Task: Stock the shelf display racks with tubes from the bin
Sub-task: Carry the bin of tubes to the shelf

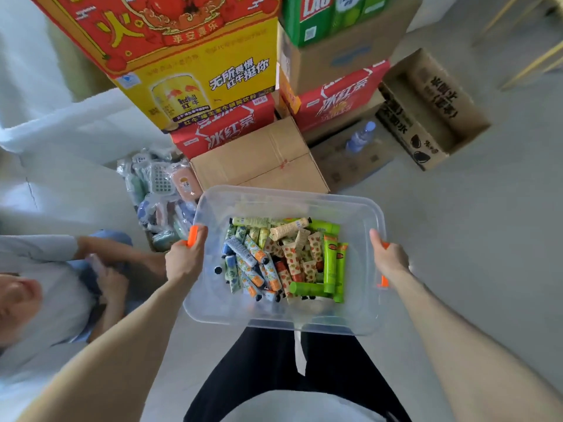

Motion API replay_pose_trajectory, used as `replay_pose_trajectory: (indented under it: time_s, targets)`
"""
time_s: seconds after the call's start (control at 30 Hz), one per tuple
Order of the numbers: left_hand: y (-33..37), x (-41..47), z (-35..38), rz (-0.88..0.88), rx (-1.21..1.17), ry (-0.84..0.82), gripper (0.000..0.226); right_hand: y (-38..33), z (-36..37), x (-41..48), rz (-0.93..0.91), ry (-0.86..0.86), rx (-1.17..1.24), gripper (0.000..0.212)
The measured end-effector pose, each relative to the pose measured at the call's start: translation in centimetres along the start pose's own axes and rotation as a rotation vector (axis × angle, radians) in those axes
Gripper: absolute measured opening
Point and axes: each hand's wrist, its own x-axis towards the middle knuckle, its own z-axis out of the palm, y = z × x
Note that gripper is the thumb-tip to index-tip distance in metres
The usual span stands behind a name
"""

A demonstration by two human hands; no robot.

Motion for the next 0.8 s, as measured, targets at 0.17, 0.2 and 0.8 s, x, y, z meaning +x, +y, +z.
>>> replay_pose_trajectory:
  time_s: [0.17, 0.2, 0.8]
  targets:
    - [1.1, -3.3, 3.3, 0.17, 0.088, -0.048, 0.058, 7.6, -2.6, -0.5, 0.042, 0.056, 0.032, 0.064]
    - [1.3, -4.1, 4.1, 0.199, 0.098, -0.061, 0.058, 9.0, -3.2, -0.5, 0.046, 0.063, 0.055, 0.064]
    - [10.2, -26.2, 24.8, 0.566, 0.377, -0.276, 0.063, 39.2, -18.5, 2.3, 0.284, 0.194, 0.359, 0.063]
